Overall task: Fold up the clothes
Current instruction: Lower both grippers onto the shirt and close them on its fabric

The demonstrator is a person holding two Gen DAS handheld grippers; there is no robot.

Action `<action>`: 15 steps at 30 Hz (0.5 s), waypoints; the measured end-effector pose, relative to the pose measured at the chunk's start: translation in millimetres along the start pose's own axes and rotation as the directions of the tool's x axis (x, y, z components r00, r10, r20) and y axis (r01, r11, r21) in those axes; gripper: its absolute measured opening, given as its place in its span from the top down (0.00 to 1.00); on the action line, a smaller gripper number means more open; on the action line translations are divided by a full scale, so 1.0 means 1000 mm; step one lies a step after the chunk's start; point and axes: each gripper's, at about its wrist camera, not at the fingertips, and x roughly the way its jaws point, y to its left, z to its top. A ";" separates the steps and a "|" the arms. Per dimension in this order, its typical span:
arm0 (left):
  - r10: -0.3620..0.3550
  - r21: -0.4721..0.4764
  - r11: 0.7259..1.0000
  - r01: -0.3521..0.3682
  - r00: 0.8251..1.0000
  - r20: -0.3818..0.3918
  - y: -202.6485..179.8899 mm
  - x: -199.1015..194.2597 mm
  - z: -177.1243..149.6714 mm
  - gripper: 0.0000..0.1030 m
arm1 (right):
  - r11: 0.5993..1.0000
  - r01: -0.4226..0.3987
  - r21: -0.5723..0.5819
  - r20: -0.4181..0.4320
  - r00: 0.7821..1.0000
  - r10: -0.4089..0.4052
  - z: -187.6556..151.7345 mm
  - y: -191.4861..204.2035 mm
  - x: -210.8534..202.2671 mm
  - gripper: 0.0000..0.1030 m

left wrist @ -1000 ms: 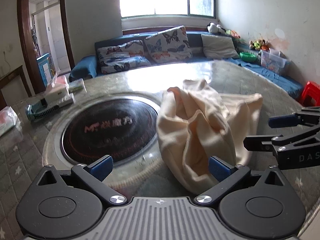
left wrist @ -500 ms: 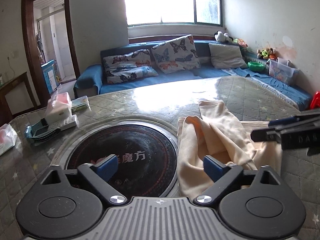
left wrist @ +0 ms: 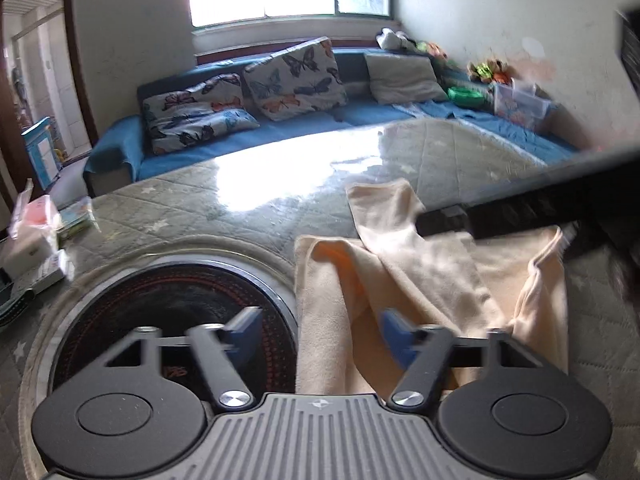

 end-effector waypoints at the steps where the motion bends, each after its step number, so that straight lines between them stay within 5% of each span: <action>1: -0.008 0.000 1.000 0.008 1.000 -0.011 0.001 0.003 -0.001 0.61 | 1.000 0.001 -0.002 -0.007 1.000 -0.001 0.003 0.000 0.005 0.61; 2: -0.016 0.000 1.000 0.016 1.000 -0.022 0.001 0.007 -0.002 0.76 | 1.000 0.004 -0.009 -0.017 1.000 -0.004 0.006 0.000 0.013 0.61; 5: -0.037 -0.004 0.999 0.037 0.999 -0.026 0.005 0.009 -0.006 0.86 | 0.999 0.017 -0.032 -0.047 0.999 -0.018 0.015 0.003 0.037 0.62; 15: -0.065 0.014 0.998 0.065 0.998 -0.002 0.011 0.009 -0.007 0.83 | 0.996 0.087 -0.032 -0.094 0.991 -0.090 0.022 -0.001 0.100 0.65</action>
